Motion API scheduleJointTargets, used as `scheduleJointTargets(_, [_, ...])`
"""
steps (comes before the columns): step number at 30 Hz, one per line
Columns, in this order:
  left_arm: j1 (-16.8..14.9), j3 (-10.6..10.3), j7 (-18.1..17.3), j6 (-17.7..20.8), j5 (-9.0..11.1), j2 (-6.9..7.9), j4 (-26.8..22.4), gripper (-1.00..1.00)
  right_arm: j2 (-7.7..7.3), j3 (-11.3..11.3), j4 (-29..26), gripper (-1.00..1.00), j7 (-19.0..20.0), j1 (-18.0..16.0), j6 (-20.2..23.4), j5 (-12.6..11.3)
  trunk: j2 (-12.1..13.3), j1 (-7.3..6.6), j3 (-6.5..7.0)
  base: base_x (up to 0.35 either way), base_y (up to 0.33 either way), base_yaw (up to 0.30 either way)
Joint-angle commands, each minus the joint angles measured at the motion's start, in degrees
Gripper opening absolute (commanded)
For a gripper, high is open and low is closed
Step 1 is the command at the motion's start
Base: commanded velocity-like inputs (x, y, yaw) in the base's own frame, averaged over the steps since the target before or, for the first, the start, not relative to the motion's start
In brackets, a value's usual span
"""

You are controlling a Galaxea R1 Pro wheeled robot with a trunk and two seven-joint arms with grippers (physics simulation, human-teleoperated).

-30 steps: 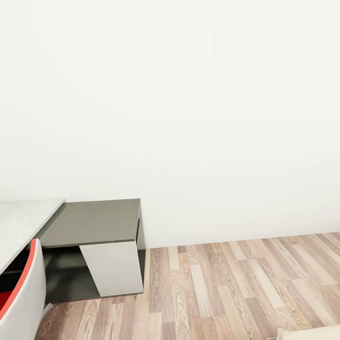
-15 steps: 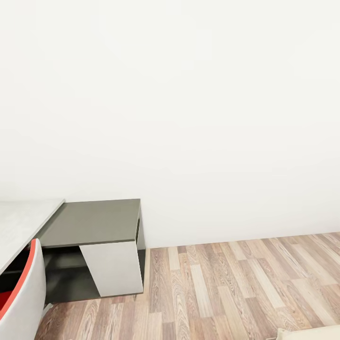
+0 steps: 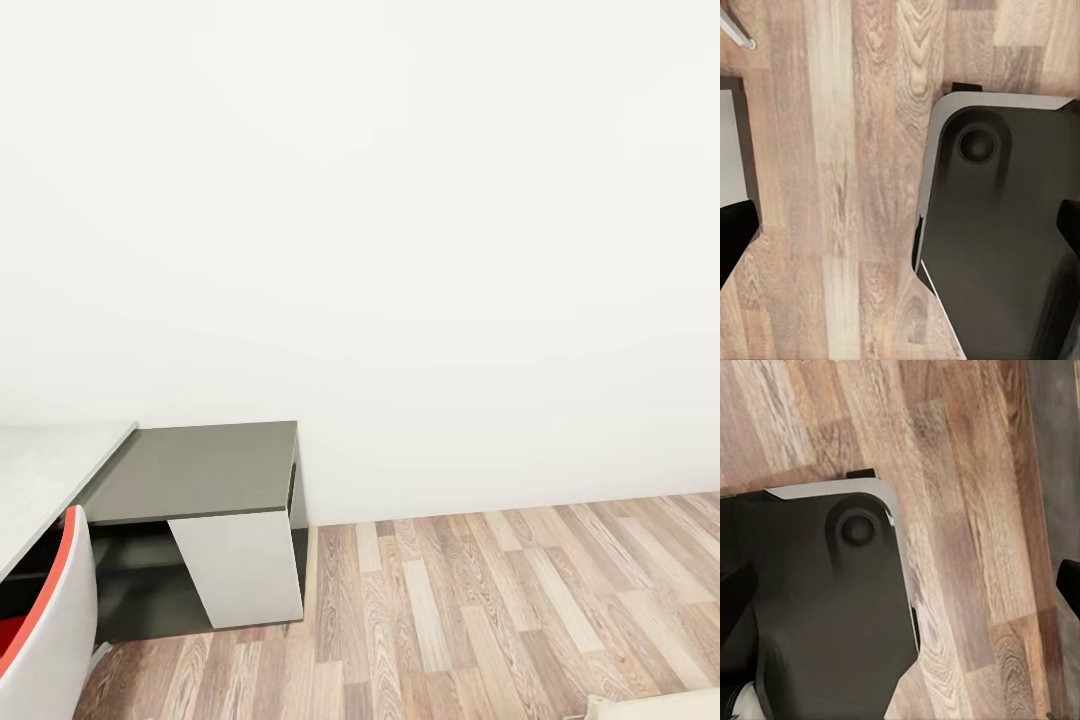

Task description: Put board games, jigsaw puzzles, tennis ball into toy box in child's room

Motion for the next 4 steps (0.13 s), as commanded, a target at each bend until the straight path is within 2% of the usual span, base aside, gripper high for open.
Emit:
scheduleJointTargets(1, [-0.06, 0.46, 0.18, -0.23, -0.57, 0.00, 0.09, 1.00, 0.03, -0.46, 0.06, 1.00, -0.18, -0.05, -0.17, 0.61, -0.12, 0.03, -0.13, 0.000, 0.000, 0.000])
scheduleJointTargets(4, [-0.06, 0.53, 0.21, -0.24, -0.58, -0.02, 0.09, 1.00, 0.11, -0.44, 0.05, 1.00, -0.18, -0.06, -0.17, 0.64, -0.12, 0.03, -0.13, 0.000, 0.000, 0.000])
